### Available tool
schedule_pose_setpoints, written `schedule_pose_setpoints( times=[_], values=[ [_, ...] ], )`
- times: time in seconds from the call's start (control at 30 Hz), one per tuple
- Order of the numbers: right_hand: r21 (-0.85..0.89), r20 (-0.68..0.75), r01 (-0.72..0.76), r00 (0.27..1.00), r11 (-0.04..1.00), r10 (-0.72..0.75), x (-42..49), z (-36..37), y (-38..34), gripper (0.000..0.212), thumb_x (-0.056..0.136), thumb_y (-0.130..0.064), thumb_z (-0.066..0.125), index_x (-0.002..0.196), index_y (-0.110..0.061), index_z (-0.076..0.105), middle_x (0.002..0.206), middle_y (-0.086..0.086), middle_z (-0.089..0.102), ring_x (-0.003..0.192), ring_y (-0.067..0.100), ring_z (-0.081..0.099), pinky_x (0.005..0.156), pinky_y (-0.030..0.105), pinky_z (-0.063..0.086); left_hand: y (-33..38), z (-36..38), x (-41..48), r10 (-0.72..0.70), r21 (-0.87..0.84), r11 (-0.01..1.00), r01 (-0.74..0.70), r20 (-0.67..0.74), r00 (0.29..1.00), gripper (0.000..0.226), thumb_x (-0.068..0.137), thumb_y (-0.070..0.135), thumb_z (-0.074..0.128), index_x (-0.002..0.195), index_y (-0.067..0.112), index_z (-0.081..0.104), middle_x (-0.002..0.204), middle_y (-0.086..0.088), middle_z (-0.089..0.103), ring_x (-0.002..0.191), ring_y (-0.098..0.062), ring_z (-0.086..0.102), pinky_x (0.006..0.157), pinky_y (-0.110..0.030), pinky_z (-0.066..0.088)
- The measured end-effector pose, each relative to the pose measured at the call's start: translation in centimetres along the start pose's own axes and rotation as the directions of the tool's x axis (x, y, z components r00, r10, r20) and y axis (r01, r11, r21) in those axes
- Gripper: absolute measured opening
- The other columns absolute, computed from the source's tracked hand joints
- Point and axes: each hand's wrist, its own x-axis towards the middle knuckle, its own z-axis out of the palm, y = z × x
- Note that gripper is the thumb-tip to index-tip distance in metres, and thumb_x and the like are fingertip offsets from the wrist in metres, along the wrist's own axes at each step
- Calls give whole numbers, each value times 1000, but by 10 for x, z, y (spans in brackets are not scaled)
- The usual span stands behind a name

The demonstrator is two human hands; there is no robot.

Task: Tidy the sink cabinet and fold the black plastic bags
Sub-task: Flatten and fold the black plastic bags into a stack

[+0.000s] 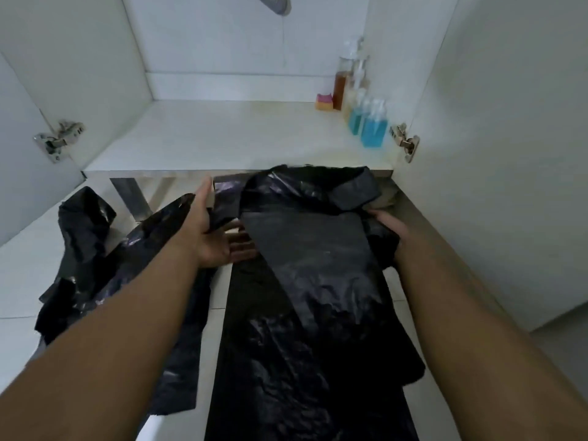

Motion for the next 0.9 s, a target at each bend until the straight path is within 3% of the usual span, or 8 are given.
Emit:
schedule_pose_setpoints(
  times=[0.1,0.2,0.27,0.37,0.43,0.53,0.7,0.9],
  values=[
    [-143,26,-256,965,956,262,13,12,27,38,102,-18,47,71,0,61,70,15,60,64,29,55,62,34,48,-38,-10,8,-172,93,981,172,-12,985,128,50,100,55,131,1,59,130,-24,64,117,-47,62,100,-60,48],
    [61,82,-414,909,908,409,13,21,50,37,100,-37,51,98,-5,70,83,17,72,72,32,69,66,37,59,-60,-7,20,-214,191,960,206,18,977,90,76,74,64,132,3,60,126,-18,68,111,-36,67,86,-47,57],
    [182,81,-412,911,893,403,11,26,56,55,95,-59,50,112,-10,67,93,15,74,77,29,72,62,36,60,-68,-1,32,-169,242,952,188,-99,981,50,93,35,67,130,3,62,113,-17,73,102,-31,69,85,-42,57],
    [-18,104,-357,928,934,357,-1,27,58,58,86,-63,61,116,-13,64,106,11,69,86,27,66,62,32,54,-77,-2,46,-55,361,918,166,-300,952,24,94,8,67,116,-1,65,108,-20,71,91,-31,68,79,-41,58],
    [-206,71,-264,957,942,283,-4,25,63,49,85,-35,75,126,-17,56,114,8,67,93,26,66,67,37,56,-84,-11,51,5,432,887,161,-359,933,26,90,5,71,114,-3,65,107,-20,69,92,-34,68,82,-43,59],
    [-406,-16,-137,990,904,143,-3,29,74,51,88,1,67,133,-12,47,108,6,63,92,25,62,70,39,57,-99,-28,62,60,494,855,159,-398,915,37,82,4,77,117,-3,66,106,-19,70,95,-37,69,91,-48,58],
    [-183,-53,-186,982,965,179,13,20,59,57,94,-7,63,147,-8,41,131,15,57,99,26,58,82,33,50,-96,-29,64,-13,353,925,144,-348,938,32,90,-7,62,122,-1,63,108,-23,69,93,-38,69,78,-45,60],
    [-393,-247,-334,936,857,251,38,2,90,32,92,-7,55,119,10,56,111,20,63,98,37,64,92,48,55,-82,-37,65,-30,337,931,142,-317,948,33,94,-13,53,119,7,62,111,-20,66,92,-34,67,77,-43,58]
  ],
)
